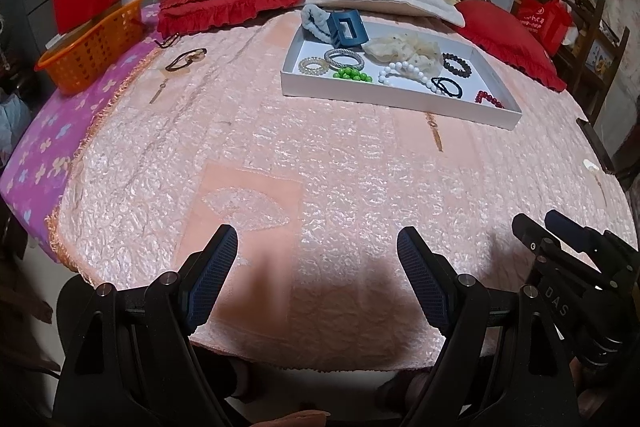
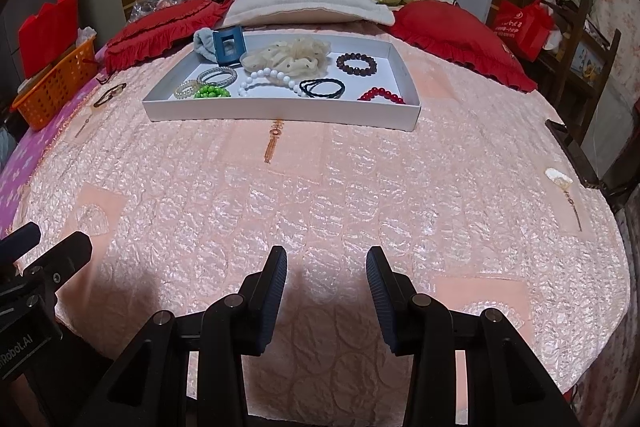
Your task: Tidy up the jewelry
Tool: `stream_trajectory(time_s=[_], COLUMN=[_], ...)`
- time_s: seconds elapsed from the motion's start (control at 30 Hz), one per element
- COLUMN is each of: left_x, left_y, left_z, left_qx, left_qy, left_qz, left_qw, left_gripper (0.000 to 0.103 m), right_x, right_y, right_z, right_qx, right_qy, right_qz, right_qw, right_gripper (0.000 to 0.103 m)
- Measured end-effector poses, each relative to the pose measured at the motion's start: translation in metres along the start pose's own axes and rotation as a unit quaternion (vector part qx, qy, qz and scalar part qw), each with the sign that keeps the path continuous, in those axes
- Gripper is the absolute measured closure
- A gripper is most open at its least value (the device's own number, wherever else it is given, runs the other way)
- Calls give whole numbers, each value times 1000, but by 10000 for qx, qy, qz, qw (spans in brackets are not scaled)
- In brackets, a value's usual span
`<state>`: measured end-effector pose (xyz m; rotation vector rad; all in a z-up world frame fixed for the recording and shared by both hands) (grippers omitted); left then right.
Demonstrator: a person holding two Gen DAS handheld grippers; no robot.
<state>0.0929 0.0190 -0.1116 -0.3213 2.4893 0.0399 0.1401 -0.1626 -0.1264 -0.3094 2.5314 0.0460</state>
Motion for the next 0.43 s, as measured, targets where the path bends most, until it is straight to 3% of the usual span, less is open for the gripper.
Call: stream_trajectory(time_s=[0.43], left_x=[0], left_y=[2], left_z=[1], left_qx=[-10], left_qy=[10], left_qz=[-3], left_qw=[10000], left_gripper=[21], right_x=[2], right_y=[4], right_z=[2], right_qx=[-87], right_qy=[65], right_qz=[4], right_qw=[9999], right_gripper=[63])
Point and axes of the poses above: each gripper's, at about its wrist camera, not at the fingertips, and z roughly the way its jaws point, y to its left, x to its underside, the point moved 10 cm from there along z, roughly the way its jaws point, and after that the axes turned 2 degrees about -z, right-handed, at the moved point
